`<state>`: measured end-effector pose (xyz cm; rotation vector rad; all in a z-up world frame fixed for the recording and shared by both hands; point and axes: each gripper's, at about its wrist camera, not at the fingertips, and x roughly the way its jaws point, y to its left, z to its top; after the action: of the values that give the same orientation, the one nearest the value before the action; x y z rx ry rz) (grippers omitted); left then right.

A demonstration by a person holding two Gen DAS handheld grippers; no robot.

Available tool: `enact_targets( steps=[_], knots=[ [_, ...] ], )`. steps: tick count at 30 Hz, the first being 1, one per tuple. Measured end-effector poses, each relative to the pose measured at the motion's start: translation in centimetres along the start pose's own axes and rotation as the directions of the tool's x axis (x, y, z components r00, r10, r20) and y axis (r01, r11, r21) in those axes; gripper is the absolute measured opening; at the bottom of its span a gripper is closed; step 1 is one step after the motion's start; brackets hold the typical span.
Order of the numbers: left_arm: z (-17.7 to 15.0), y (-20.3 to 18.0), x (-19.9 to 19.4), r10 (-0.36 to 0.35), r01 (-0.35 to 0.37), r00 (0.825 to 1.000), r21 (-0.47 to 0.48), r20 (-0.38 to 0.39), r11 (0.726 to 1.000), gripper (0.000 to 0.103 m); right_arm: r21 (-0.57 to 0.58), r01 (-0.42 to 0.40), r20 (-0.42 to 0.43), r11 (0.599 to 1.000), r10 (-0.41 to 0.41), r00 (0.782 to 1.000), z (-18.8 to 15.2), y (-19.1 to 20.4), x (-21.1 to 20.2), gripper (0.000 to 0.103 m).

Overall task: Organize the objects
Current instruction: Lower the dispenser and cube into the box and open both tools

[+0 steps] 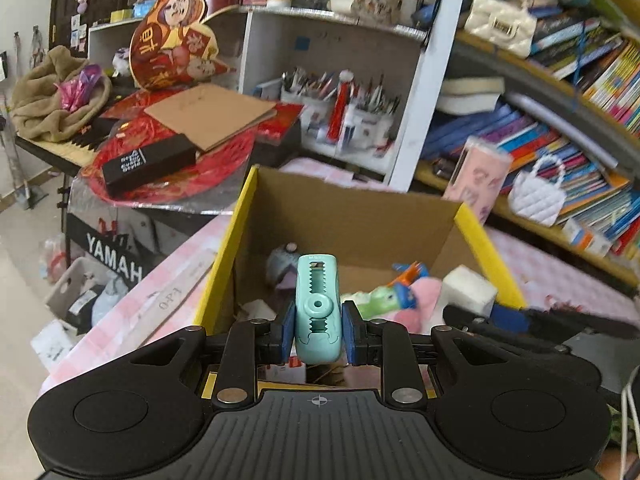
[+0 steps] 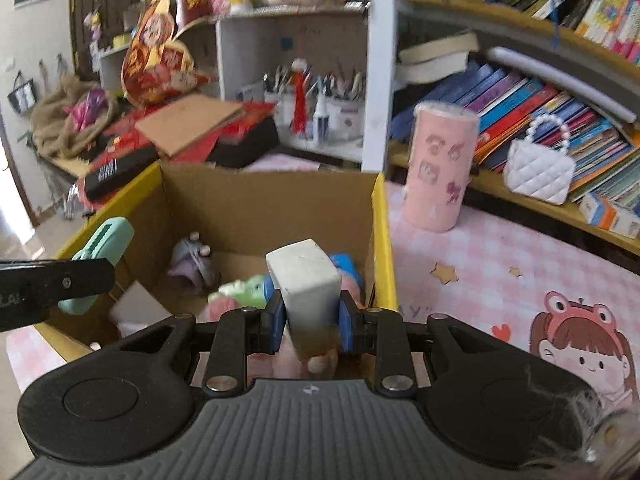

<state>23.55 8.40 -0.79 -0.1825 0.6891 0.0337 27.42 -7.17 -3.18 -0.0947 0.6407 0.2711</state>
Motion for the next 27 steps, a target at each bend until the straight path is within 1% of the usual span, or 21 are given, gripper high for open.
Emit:
enact_targets(
  steps=[2,5,9,13,19,22,23,25,26,27],
  knots=[
    [-0.2,-0.1,0.6,0.013,-0.013,1.000,0.006,-0.016,1.000,0.023,-0.062,-0.005,0.003,0.998,0.005,1.000,-0.1,0.4,0.4,0.025],
    [-0.4,-0.4,1.1,0.026,-0.025,0.999,0.011,-0.030,1.000,0.023,-0.116,-0.013,-0.002,0.993,0.013,1.000,0.0,0.5,0.9,0.024],
    [-0.4,-0.9,1.5,0.034,-0.034,0.999,0.012,-0.039,0.999,0.023,-0.223,-0.012,-0.007,0.975,0.011,1.000,0.0,0.6,1.5,0.023],
    [-0.4,-1.4,1.6,0.032,-0.032,0.999,0.013,-0.041,0.999,0.023,-0.245,-0.038,-0.025,0.969,0.033,0.999,0.3,0.2,1.6,0.022],
    [-0.7,-1.8,1.7,0.046,-0.046,0.998,0.023,-0.044,0.999,0.024,-0.282,-0.021,-0.034,0.959,0.012,0.999,0.5,-0.6,2.1,0.022],
    [-0.8,-1.9,1.6,0.040,-0.039,0.998,0.026,-0.039,0.999,0.024,-0.302,-0.024,-0.041,0.953,0.012,0.999,0.7,-0.7,2.4,0.022],
    [-0.7,-2.0,1.5,0.038,-0.037,0.999,0.028,-0.034,0.999,0.025,-0.305,-0.029,-0.044,0.952,0.016,0.999,0.6,-0.6,2.4,0.023],
    [-0.6,-2.2,1.1,0.036,-0.035,0.999,0.030,-0.024,0.999,0.027,-0.298,-0.040,-0.048,0.954,0.027,0.998,0.7,-0.6,2.4,0.027],
    [-0.5,-2.3,0.9,0.033,-0.032,0.999,0.031,-0.017,0.999,0.033,-0.290,-0.048,-0.050,0.956,0.035,0.998,0.7,-0.5,2.3,0.034],
    [-0.4,-2.4,0.4,0.028,-0.028,1.000,0.033,-0.006,0.999,0.037,-0.275,-0.052,-0.049,0.960,0.040,0.998,0.7,-0.5,2.1,0.039]
  ],
)
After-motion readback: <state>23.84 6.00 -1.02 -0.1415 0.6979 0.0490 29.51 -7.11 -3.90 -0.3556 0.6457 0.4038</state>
